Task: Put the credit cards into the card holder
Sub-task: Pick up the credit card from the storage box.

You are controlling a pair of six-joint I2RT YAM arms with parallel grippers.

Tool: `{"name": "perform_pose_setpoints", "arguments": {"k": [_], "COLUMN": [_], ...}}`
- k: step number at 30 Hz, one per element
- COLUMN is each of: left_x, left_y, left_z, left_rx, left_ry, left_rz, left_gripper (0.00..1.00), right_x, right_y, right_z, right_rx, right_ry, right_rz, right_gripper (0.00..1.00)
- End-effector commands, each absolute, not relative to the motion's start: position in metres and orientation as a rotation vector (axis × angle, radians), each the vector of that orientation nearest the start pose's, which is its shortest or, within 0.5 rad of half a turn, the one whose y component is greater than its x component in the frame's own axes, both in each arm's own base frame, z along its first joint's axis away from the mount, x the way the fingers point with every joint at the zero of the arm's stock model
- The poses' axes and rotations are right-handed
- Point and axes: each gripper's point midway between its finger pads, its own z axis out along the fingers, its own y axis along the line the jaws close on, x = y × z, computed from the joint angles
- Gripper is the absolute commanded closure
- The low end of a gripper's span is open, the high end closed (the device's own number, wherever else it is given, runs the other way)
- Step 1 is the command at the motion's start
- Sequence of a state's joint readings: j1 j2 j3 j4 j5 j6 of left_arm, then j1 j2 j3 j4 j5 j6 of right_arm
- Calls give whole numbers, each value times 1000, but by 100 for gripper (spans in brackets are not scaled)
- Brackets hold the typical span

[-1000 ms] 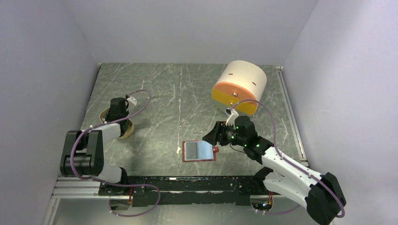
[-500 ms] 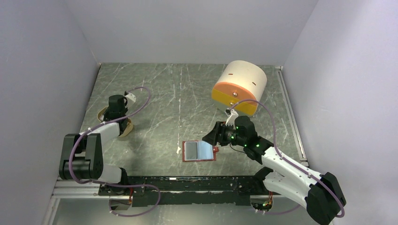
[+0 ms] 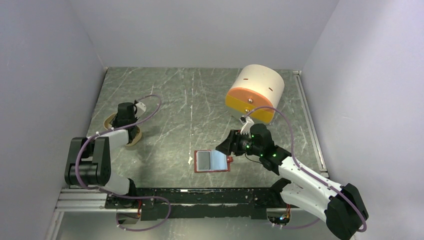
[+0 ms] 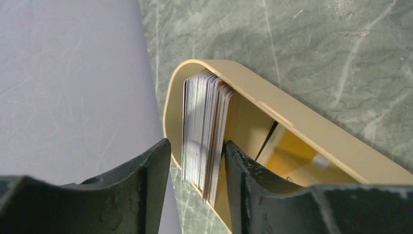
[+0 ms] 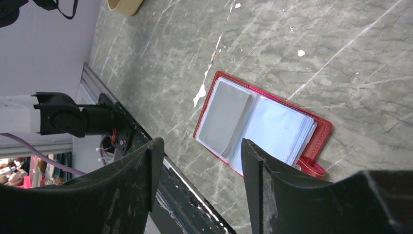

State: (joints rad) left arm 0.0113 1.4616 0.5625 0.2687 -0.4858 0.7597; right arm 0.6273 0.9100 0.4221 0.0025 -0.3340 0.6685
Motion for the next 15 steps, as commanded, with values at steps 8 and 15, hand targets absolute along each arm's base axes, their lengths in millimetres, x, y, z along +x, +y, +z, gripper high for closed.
{"name": "perform_pose_setpoints", "arguments": {"k": [8, 15], "left_x": [360, 364], "left_y": [119, 125], "left_z": [78, 99], "left_rx": [528, 504], "left_ry": [2174, 2123], "left_rz": [1014, 1078], "left_gripper": [54, 56], "right_x": [192, 192], "right_y": [233, 234], "right_z": [127, 127], "right_rx": [-190, -190], "right_ry": [2199, 2201], "right_rz": [1098, 1107], "right_gripper": [37, 37]}}
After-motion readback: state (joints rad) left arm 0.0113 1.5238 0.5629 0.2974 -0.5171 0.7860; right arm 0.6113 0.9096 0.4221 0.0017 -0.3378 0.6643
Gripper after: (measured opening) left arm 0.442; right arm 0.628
